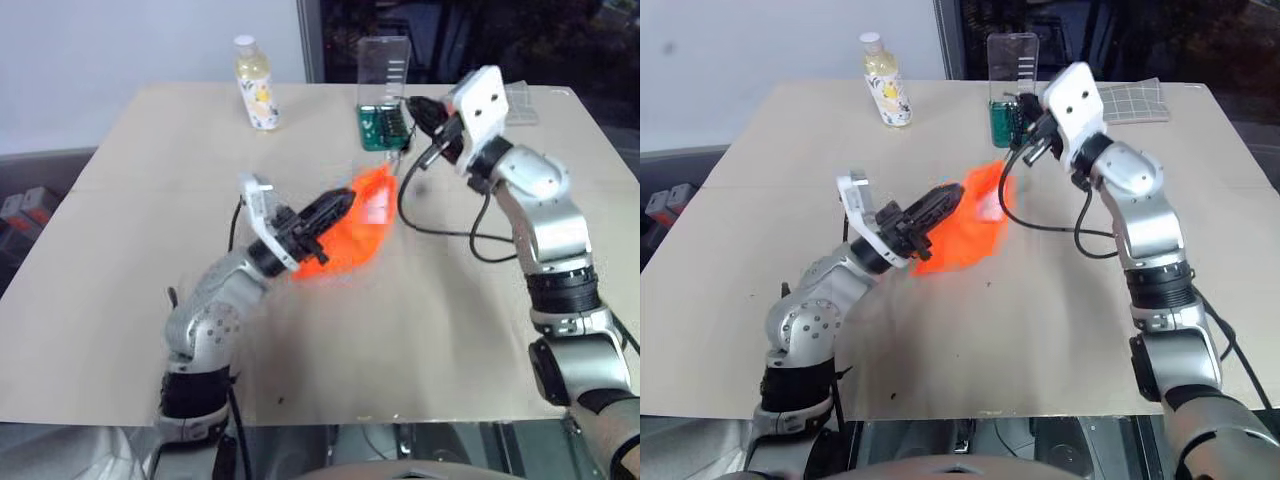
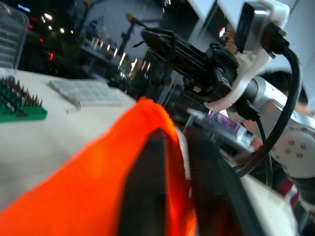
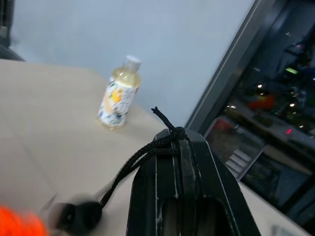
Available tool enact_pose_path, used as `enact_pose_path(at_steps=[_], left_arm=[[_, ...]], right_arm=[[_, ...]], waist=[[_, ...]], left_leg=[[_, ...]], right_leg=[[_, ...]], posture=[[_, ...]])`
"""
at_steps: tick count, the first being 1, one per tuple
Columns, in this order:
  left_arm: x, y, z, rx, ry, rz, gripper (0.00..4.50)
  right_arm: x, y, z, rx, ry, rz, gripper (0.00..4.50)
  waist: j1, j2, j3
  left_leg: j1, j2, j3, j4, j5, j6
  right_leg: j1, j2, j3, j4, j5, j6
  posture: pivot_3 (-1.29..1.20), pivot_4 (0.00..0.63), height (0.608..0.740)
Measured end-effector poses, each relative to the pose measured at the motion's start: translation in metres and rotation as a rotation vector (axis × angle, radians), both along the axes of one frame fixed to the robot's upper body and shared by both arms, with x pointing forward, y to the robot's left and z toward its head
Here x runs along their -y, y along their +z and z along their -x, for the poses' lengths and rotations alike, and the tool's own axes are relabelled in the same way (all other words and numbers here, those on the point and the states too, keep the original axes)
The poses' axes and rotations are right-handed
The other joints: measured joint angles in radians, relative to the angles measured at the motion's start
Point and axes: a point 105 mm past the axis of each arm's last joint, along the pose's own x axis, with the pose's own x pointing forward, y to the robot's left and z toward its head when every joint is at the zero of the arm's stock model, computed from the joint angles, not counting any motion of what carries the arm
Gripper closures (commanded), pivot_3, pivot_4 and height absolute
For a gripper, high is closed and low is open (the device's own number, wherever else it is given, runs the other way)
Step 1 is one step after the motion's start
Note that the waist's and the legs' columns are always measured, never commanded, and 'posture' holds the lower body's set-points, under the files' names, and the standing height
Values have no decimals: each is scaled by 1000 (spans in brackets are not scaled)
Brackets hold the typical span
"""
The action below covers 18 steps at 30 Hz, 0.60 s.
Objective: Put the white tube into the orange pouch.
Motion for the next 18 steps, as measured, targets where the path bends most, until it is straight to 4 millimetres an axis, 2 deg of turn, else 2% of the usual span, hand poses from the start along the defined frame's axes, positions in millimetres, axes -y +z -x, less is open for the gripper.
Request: enact_pose_path(at_steps=[1, 4, 8, 11, 13, 14, 18], left_arm=[[1, 2, -1, 1, 2, 5, 1861], [1, 4, -4, -10, 19, 4, 1861], [-3, -6, -10, -33, 45, -54, 1861], [-3, -1, -12, 20, 55, -70, 1861], [2, 15, -17, 84, 55, -67, 1861], [8, 36, -19, 154, 46, -47, 1861], [21, 83, -19, 313, 13, -13, 1861]], right_arm=[[0, 5, 1, 10, -3, -2, 4500], [1, 17, 1, 30, -22, -2, 4500], [7, 32, 2, 76, -55, 23, 4500], [10, 45, 3, 115, -75, 40, 4500], [9, 53, 6, 140, -74, 43, 4500], [6, 61, 10, 167, -65, 46, 4500], [2, 74, 19, 224, -41, 84, 4500]], waist=[[-1, 0, 0], [-1, 0, 0], [-1, 0, 0], [0, 0, 0], [2, 0, 0], [3, 0, 0], [0, 0, 0]], left_leg=[[0, 0, 0, 0, 0, 0], [0, 0, 0, 0, 0, 0], [0, -1, 1, 0, 0, 0], [-1, 0, 0, 0, 0, 0], [-6, -1, -1, 3, 0, 0], [-10, -1, -1, 5, 0, 0], [-10, -1, -1, 4, 0, 0]], right_leg=[[0, 0, 0, 0, 0, 0], [0, 0, 0, 0, 0, 0], [0, 1, 0, 0, 0, 0], [-1, 1, 0, -1, 0, 0], [-4, 1, -1, 1, 0, 0], [-7, 1, -1, 2, 0, 0], [-7, 0, -1, 2, 0, 0]], posture=[[0, 150, 740], [0, 150, 740], [0, 150, 740], [0, 150, 740], [0, 150, 740], [0, 150, 740], [0, 150, 740]])
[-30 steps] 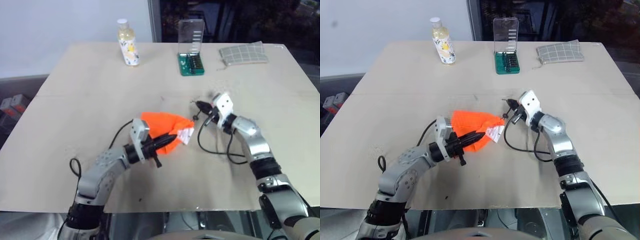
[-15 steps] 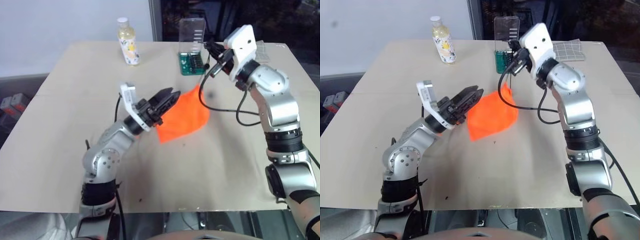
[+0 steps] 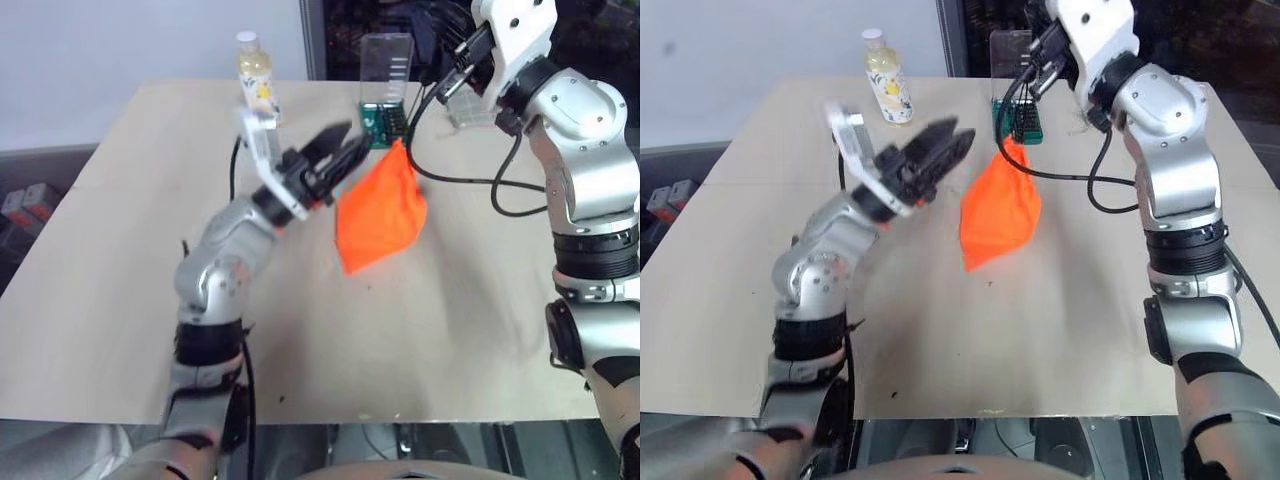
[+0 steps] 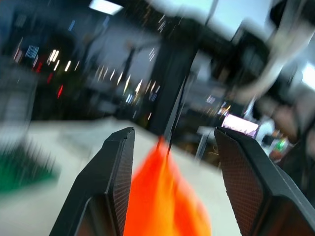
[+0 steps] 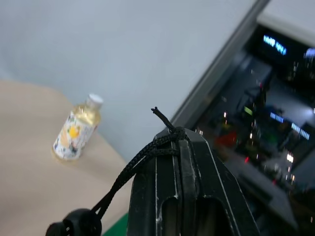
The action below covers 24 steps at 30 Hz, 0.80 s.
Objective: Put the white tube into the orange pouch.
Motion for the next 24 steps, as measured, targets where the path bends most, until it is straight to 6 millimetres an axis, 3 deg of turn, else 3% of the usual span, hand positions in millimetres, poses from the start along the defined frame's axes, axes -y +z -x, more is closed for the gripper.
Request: enact_pose_path(at_steps=[5, 11, 16, 24], left_arm=[[17, 16, -14, 55, -41, -26, 1861], [29, 5, -32, -15, -89, 16, 1861], [34, -3, -34, -27, -122, 15, 1861], [37, 2, -28, 14, -159, 21, 1861]], right_arm=[[-6, -1, 7, 20, 39, 65, 4500], [-24, 0, 27, 44, 151, 88, 4500], [-28, -6, 31, 21, 186, 95, 4500], [-28, -10, 32, 3, 192, 104, 4500]], waist=[[-2, 0, 0], [-4, 0, 0], [-2, 0, 0], [-3, 0, 0]], left_leg=[[0, -1, 1, 0, 0, 0], [0, 0, 0, 0, 0, 0], [0, 0, 0, 1, 0, 0], [0, 0, 0, 1, 0, 0]], right_leg=[[0, 1, 0, -1, 0, 0], [-1, 2, 0, -1, 0, 0], [-1, 2, 0, 0, 0, 0], [-1, 2, 0, 0, 0, 0]], posture=[[0, 150, 740], [0, 150, 740], [0, 150, 740], [0, 150, 740]])
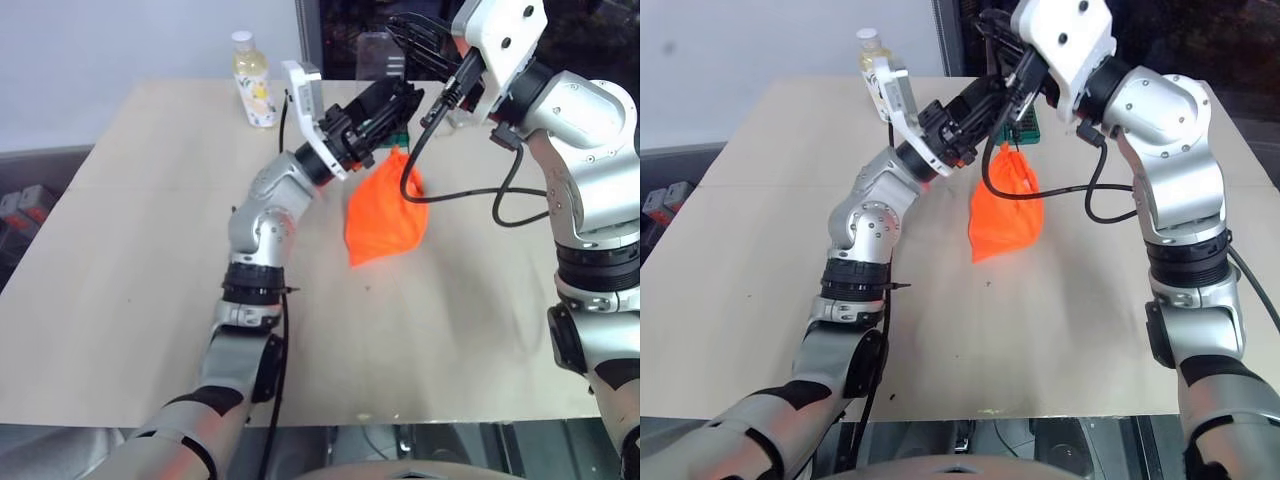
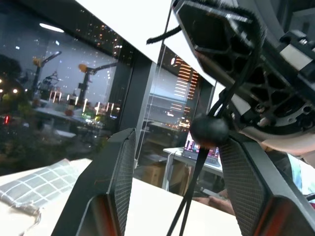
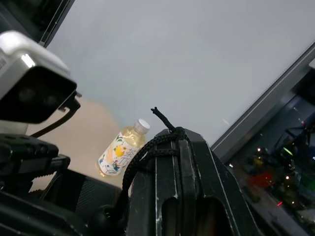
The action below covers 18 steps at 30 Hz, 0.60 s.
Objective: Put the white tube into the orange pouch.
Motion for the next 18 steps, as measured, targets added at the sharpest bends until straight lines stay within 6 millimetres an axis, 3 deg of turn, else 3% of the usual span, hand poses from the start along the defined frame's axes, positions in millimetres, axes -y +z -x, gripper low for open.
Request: enact_pose_path(at_steps=[5, 13, 15, 18], left_arm=[[3, 7, 9, 30, -16, -4, 1861], [10, 1, 14, 10, -44, -22, 1861], [10, 1, 14, 8, -44, -23, 2404], [10, 0, 14, 3, -41, -24, 3655]], right_arm=[[0, -3, -1, -11, 0, -1, 4500], [-2, -5, -1, -17, 6, -5, 4500], [-2, -5, -1, -17, 6, -5, 4500], [-2, -5, -1, -17, 7, -5, 4500]], waist=[[0, 0, 0], [0, 0, 0], [0, 0, 0], [0, 0, 0]], left_leg=[[0, 0, 0, 0, 0, 0], [0, 0, 0, 1, 0, 0], [0, 0, 0, 1, 0, 0], [0, 0, 0, 1, 0, 0]], right_leg=[[0, 0, 0, 0, 0, 0], [0, 0, 0, 1, 0, 0], [0, 0, 0, 1, 0, 0], [0, 0, 0, 1, 0, 0]], posture=[[0, 150, 740], [0, 150, 740], [0, 150, 740], [0, 150, 740]])
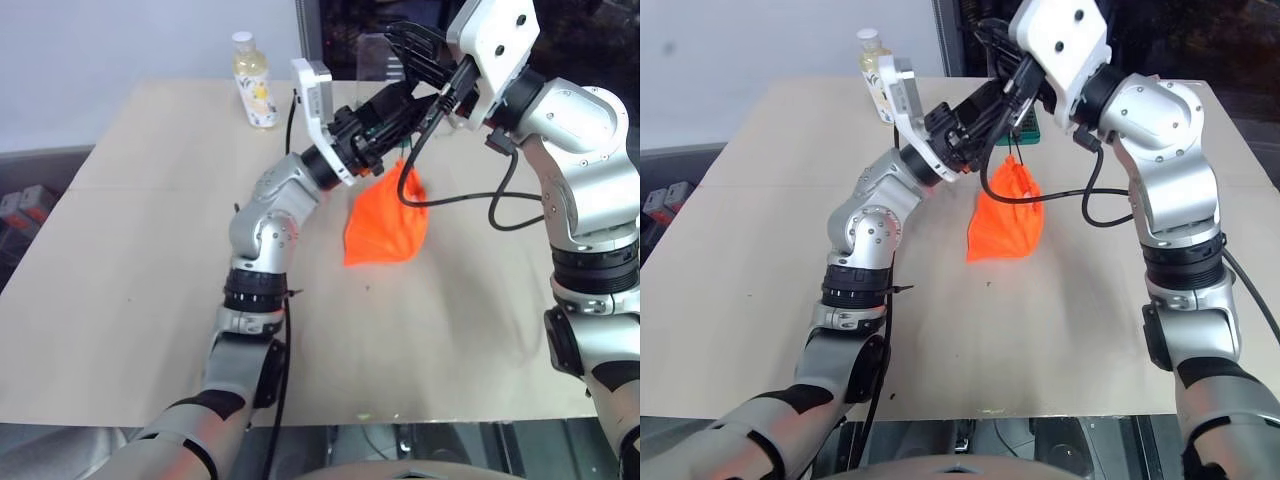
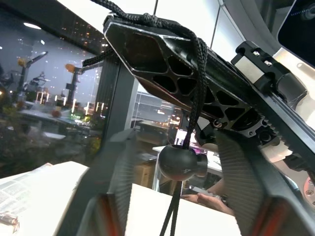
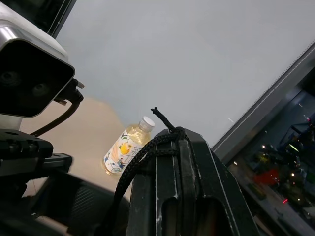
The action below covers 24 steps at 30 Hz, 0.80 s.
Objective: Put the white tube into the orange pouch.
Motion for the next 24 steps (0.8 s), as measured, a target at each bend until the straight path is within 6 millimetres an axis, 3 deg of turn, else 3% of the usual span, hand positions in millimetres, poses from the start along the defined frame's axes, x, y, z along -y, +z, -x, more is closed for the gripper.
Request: enact_pose_path(at_steps=[1, 10, 17, 24], left_arm=[[0, 0, 0, -4, 2, 1, 4223], [2, -5, 0, -5, 10, -24, 4295], [2, -74, 1, -63, 42, -267, 4295], [-2, -97, 3, -57, 65, -344, 4295]], right_arm=[[0, 0, 0, 0, 0, 0, 4500], [1, -2, -1, -7, -5, -1, 4500], [5, 3, -7, -2, -38, -30, 4500], [15, 30, -10, 56, -76, -107, 4500]], waist=[[0, 0, 0], [0, 0, 0], [-1, 0, 0], [0, 0, 0]], left_leg=[[0, 0, 0, 0, 0, 0], [0, 0, 0, 0, 0, 0], [1, -1, 1, 0, 0, 0], [1, 0, 1, 0, 0, 0]], right_leg=[[0, 0, 0, 0, 0, 0], [0, 0, 0, 0, 0, 0], [0, 0, 0, 1, 0, 0], [-1, 0, 1, 1, 0, 0]], posture=[[0, 150, 740], [0, 150, 740], [0, 150, 740], [0, 150, 740]])
